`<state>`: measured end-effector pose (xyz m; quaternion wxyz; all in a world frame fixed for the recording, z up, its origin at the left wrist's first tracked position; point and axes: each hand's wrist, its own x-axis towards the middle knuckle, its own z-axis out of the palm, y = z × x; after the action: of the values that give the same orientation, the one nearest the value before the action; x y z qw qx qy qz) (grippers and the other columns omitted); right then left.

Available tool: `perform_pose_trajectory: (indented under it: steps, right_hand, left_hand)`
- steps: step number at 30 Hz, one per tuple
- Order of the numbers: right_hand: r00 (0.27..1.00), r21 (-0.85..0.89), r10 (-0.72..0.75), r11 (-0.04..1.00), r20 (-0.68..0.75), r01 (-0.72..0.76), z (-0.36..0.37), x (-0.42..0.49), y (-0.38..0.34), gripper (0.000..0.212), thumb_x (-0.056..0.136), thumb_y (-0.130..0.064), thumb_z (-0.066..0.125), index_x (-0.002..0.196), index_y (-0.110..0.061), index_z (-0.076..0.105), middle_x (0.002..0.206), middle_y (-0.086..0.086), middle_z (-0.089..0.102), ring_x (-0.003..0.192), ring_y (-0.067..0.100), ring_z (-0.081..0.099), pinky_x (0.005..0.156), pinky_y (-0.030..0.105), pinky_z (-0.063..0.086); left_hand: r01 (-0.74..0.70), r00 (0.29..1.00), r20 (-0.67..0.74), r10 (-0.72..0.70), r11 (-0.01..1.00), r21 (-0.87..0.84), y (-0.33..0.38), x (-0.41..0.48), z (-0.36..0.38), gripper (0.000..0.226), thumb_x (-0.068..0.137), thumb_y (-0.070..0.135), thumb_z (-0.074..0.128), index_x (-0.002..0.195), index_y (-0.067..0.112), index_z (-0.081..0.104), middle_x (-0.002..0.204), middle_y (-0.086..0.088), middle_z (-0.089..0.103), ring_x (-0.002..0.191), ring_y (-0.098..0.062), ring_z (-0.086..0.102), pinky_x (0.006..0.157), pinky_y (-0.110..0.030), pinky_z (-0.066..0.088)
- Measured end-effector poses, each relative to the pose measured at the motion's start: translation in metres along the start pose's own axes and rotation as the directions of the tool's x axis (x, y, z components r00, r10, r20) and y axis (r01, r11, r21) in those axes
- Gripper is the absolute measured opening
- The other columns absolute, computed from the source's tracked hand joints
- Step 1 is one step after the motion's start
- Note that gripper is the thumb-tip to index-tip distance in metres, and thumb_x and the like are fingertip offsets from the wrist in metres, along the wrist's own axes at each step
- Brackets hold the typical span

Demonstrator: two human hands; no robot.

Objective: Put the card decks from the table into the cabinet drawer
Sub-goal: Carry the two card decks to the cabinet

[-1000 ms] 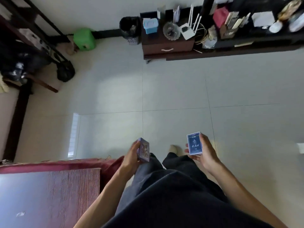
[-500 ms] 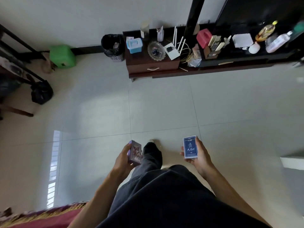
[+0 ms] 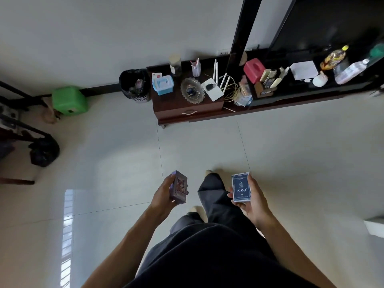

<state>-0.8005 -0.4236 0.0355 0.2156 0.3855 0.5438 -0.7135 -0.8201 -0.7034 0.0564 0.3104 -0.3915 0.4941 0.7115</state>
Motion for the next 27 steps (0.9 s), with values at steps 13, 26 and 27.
perform_pose_trajectory:
  steps: [13, 26, 27]
  right_hand:
    - [0.994, -0.123, 0.052, 0.992, 0.093, -0.041, 0.057, 0.134, -0.151, 0.055, 0.102, -0.056, 0.044, 0.127, -0.011, 0.062, 0.108, 0.022, 0.074, 0.083, 0.027, 0.074, 0.066, 0.036, 0.057]
    - [0.991, -0.141, 0.109, 0.985, 0.080, -0.097, 0.172, 0.243, -0.240, 0.060, 0.099, -0.060, 0.046, 0.127, -0.010, 0.062, 0.099, 0.016, 0.073, 0.080, 0.028, 0.073, 0.071, 0.039, 0.054]
    - [0.991, -0.138, 0.108, 0.986, 0.078, -0.097, 0.180, 0.252, -0.247, 0.060, 0.099, -0.059, 0.046, 0.127, -0.008, 0.061, 0.098, 0.016, 0.073, 0.080, 0.028, 0.072, 0.072, 0.039, 0.054]
  left_hand:
    - [-0.041, 0.996, -0.077, 0.034, 0.995, -0.096, 0.133, 0.068, 0.047, 0.047, 0.094, 0.045, 0.055, 0.131, 0.015, 0.057, 0.127, -0.020, 0.064, 0.105, -0.032, 0.067, 0.072, -0.034, 0.059]
    - [-0.029, 0.992, -0.117, 0.036, 0.998, 0.061, 0.279, 0.173, 0.006, 0.049, 0.095, 0.048, 0.051, 0.129, 0.013, 0.056, 0.111, -0.014, 0.065, 0.095, -0.031, 0.064, 0.072, -0.037, 0.054]
    - [-0.035, 0.994, -0.097, 0.044, 0.995, 0.089, 0.295, 0.184, 0.006, 0.048, 0.096, 0.046, 0.050, 0.129, 0.011, 0.055, 0.108, -0.016, 0.063, 0.092, -0.030, 0.062, 0.071, -0.036, 0.052]
